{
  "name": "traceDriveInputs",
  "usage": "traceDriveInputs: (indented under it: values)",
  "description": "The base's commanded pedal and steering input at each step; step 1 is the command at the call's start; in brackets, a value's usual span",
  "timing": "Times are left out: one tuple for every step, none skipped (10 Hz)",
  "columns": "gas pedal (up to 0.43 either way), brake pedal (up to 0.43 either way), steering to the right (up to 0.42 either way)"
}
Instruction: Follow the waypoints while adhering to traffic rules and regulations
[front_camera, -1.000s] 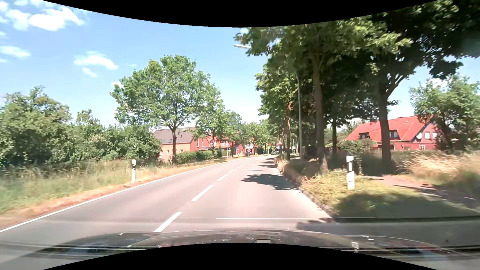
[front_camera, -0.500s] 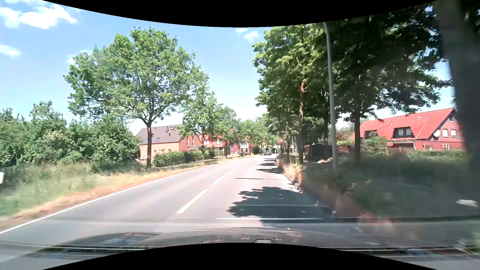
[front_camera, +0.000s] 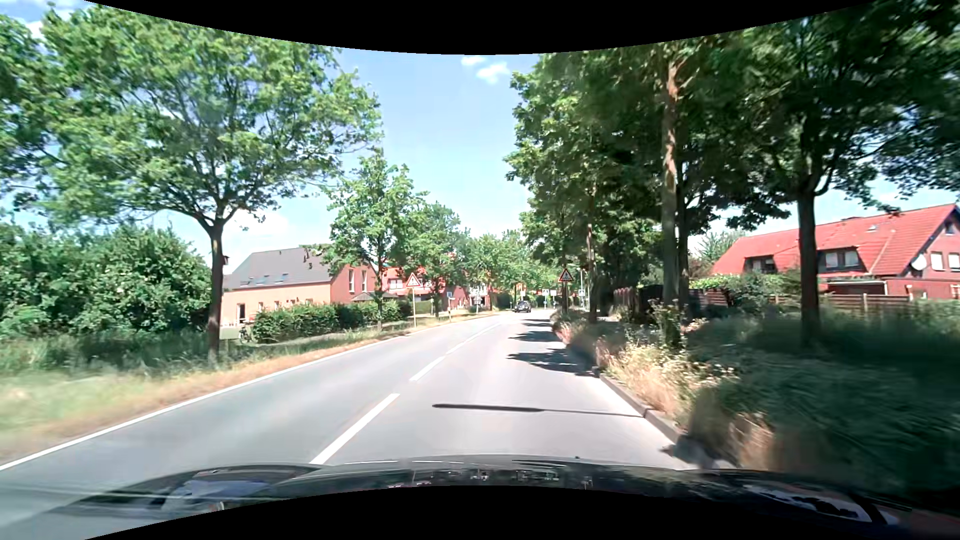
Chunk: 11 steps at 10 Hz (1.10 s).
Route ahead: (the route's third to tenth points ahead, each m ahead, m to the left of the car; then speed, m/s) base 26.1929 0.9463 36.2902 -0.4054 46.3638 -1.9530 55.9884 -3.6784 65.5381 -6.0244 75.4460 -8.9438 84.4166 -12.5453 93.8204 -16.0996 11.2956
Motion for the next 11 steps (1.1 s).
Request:
traceDriveInputs:
  values:
    - [0.169,0.000,0.017]
    - [0.169,0.000,0.017]
    - [0.169,0.000,0.016]
    - [0.169,0.000,0.018]
    - [0.169,0.000,0.019]
    - [0.169,0.000,0.016]
    - [0.169,0.000,0.015]
    - [0.169,0.000,0.017]
    - [0.169,0.000,0.019]
    - [0.169,0.000,0.020]
    - [0.169,0.000,0.020]
